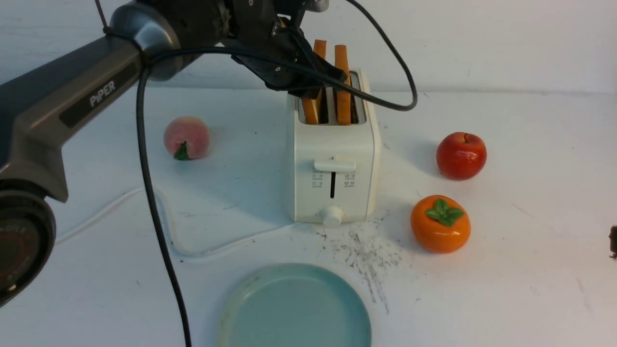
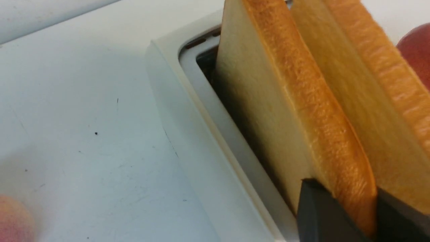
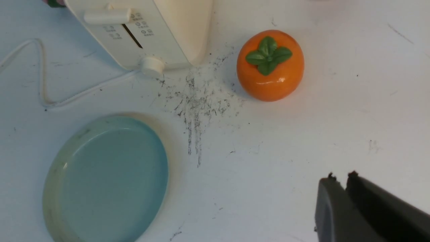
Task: Take toasted bread from bread machine on white table place on plate.
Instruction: 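Reach for a toast slice standing in the toaster with the left gripper, then place the slice of bread on the plate with the left gripper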
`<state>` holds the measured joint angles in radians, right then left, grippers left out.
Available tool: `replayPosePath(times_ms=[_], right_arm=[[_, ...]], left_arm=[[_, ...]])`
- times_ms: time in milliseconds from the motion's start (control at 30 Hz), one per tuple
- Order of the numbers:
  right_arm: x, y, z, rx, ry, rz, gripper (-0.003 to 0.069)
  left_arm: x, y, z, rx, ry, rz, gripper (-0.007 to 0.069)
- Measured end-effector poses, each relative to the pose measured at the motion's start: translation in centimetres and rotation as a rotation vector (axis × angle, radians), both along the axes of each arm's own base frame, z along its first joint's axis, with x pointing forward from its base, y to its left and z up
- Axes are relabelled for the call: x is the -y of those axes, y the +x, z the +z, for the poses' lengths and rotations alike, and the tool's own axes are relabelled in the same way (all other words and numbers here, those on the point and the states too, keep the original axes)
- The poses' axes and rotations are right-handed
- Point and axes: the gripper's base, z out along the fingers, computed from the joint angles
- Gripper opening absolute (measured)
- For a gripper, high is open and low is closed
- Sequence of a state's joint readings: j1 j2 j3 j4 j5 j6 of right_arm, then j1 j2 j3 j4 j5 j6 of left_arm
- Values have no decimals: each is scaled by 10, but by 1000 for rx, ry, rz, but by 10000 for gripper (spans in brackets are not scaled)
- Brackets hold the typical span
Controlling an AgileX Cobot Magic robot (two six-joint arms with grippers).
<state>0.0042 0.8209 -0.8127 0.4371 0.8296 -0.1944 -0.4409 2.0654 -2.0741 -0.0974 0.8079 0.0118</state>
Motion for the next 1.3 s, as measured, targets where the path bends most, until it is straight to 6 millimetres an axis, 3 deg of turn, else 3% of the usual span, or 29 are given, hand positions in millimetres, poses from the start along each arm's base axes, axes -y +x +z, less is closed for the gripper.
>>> replayPosePath(times_ms=[67,167,333,400,533,633,767,800,833,867,900,1100,1233,1300], right_arm=[[0,0,0,-1,0,0,64],[0,0,0,-2,0,1,66],[0,0,0,-5,-1,3,72],[0,-1,-1,-13,-1,7,74],[-1,-2,-2,-24,-2,12,78],[-1,-2,-2,-25,3,13,83],[-2,-2,-1,-26,11,14,86],[-2,-2,-1,-26,14,15,88],[-2,-2,-1,-26,14,15,88],[-2,-2,-1,-29,18,16,90],[-2,-2,-1,-29,18,16,90],[-2,-3,-2,-35,20,20,99],[-2,-3,-2,-36,20,20,104],[-2,-3,-2,-36,20,20,104]], left_arm=[[-2,-5,9,8,-8,3,90],[-10,-21,44,64,-52,18,90],[-33,-70,114,154,-115,28,90],[-42,-90,134,162,-132,34,90],[-60,-129,160,128,-134,29,90],[-71,-161,162,53,-140,8,90],[-75,-192,143,-54,-200,-39,90],[-76,-206,124,-121,-238,-55,90],[-76,-206,125,-121,-247,-59,90],[-77,-219,101,-183,-295,-61,90],[-76,-220,99,-195,-308,-63,90],[-76,-244,-6,-414,-426,-38,90],[-75,-250,-54,-455,-486,-25,90],[-75,-250,-66,-436,-513,-13,90]])
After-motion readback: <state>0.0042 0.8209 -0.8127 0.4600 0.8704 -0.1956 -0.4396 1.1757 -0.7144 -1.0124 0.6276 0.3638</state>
